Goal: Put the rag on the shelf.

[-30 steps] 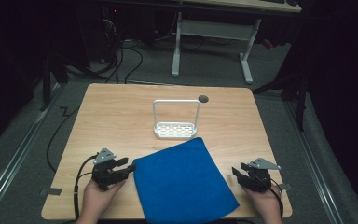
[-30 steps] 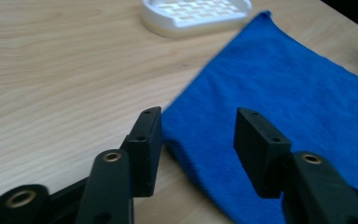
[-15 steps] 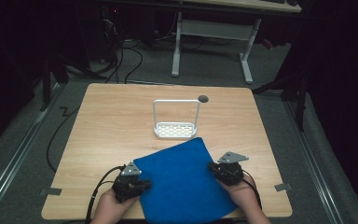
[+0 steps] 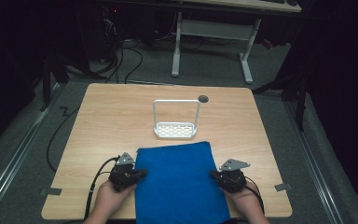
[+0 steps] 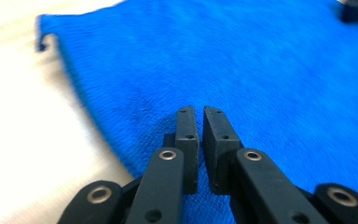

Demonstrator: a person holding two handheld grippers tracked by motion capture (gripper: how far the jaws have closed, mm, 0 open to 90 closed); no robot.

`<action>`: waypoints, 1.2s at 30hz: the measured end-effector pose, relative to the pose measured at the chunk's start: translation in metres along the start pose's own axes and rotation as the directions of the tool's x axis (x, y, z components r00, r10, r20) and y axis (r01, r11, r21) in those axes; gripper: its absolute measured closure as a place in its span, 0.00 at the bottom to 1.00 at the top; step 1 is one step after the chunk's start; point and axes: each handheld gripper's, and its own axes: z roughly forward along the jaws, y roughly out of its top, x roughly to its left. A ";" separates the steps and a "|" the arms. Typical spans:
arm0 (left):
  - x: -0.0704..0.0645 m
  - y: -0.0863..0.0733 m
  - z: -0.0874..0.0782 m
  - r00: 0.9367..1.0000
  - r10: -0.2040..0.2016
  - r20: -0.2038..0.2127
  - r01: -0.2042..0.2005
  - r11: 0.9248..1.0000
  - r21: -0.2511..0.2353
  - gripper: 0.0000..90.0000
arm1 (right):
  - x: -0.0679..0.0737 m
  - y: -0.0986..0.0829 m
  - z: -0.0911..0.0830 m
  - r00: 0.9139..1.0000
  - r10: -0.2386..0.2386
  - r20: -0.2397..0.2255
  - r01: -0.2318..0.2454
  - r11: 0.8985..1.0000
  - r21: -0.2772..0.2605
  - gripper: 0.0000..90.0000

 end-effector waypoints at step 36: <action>0.041 0.010 -0.016 0.979 -0.096 -0.181 0.065 0.983 -0.171 0.57 | 0.002 -0.008 -0.016 1.000 0.010 -0.022 -0.012 0.996 -0.087 0.76</action>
